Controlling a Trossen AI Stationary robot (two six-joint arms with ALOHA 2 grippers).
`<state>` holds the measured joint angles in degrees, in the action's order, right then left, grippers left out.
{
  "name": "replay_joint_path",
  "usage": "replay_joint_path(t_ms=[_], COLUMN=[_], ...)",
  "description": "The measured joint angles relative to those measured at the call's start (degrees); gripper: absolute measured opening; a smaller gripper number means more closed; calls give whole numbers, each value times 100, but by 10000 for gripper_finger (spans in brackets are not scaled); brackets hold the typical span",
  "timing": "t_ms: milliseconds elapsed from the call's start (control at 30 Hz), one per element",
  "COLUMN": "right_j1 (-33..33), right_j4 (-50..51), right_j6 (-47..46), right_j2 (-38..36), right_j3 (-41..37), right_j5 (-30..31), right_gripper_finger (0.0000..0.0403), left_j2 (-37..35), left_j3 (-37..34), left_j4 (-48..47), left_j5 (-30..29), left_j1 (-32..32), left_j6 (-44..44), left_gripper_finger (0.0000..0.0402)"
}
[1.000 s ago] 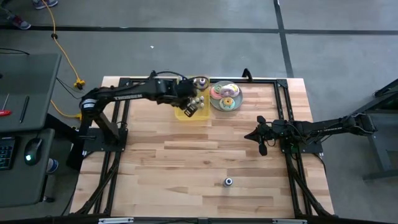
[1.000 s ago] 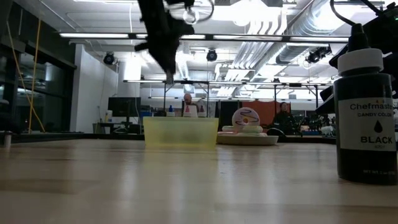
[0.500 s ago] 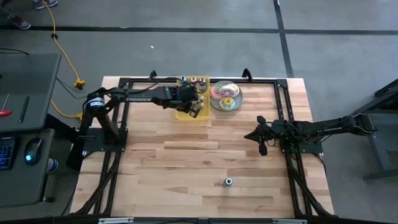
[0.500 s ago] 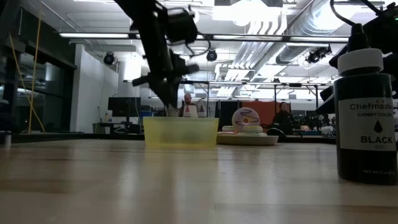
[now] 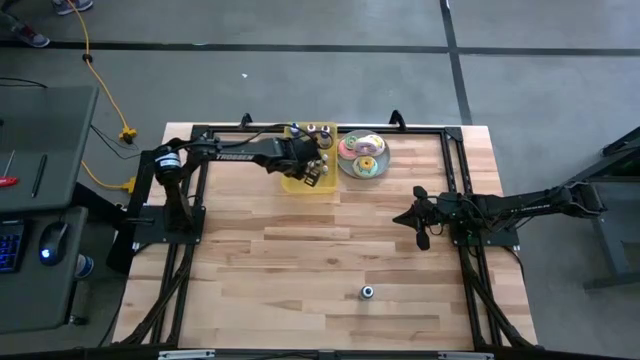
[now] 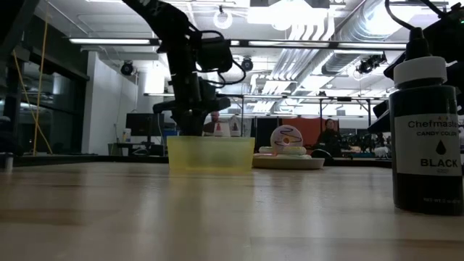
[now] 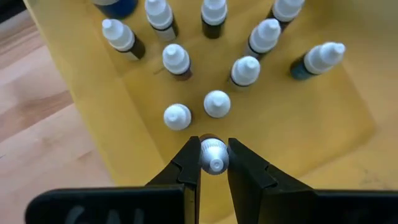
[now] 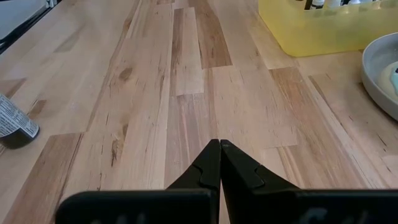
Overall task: Pick & Place food coloring
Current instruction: Put the small blue food coloring bottle into the bin
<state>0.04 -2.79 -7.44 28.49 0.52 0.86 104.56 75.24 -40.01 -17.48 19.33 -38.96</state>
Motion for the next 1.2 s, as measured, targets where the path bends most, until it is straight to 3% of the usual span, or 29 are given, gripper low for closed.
replay_joint_path(t_ms=[267, 467, 767, 1200], right_j1=[0, 0, 1, -1], right_j4=[2, 2, 2, 2], right_j6=[0, 0, 0, 0], right_j2=[0, -1, -2, -1], right_j3=[0, 0, 1, 1], right_j5=[2, 1, 2, 2], right_gripper_finger=[0, 0, 0, 0], left_j2=[-3, -3, -3, -3], left_j3=[-22, -422, -463, -463], left_j4=[-14, 416, 466, 548], left_j5=[39, 315, 186, 21], left_j1=[60, 55, 55, 107], left_j6=[11, 11, 118, 120], left_gripper_finger=[44, 44, 45, 90])
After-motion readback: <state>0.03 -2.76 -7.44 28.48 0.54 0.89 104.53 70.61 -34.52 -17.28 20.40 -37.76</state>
